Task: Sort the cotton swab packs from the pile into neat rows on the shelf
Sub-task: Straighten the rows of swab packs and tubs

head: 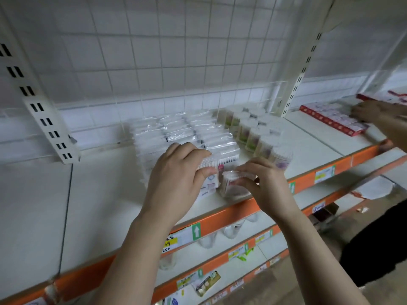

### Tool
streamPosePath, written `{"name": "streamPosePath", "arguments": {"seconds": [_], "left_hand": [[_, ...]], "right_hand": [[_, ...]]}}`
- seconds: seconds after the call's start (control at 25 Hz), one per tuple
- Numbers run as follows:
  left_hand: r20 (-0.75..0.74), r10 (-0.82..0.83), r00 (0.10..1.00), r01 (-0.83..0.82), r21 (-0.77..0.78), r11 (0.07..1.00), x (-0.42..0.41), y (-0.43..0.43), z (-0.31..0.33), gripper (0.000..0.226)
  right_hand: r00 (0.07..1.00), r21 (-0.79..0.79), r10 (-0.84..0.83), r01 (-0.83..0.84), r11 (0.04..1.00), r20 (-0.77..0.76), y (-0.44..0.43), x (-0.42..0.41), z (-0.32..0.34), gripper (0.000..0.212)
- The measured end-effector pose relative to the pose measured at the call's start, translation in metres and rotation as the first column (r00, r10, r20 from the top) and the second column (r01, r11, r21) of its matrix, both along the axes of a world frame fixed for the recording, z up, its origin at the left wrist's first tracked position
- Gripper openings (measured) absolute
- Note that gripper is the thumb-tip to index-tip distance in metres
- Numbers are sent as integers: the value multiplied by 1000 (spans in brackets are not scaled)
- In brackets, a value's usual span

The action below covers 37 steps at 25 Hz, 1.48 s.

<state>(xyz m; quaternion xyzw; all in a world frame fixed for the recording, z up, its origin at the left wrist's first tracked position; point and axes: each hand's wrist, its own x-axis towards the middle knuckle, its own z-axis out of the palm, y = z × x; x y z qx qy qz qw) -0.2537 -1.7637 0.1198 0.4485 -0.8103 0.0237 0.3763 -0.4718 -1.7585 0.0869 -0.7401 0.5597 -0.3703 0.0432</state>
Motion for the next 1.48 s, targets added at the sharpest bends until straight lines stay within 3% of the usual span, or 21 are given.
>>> {"name": "streamPosePath", "arguments": {"seconds": [0.6,0.84,1.12,1.48], "left_hand": [[-38,218,975,-216,59,975,-12,21,-11,38],[-24,272,962,-268,117,956,-29,34,-16,36],[-21,381,924,-374,148,916,-22,47,-19,29],[14,470,882,-465,173,868,5,56,-29,26]], "right_hand": [[989,15,128,-129,992,73,-47,-16,-13,29],[969,-84,218,-210,974,115,-45,-32,-4,23],[964,-57,212,-205,977,161,-34,-46,6,22],[944,-71,306,-299,952,127,-31,-17,4,21]]}}
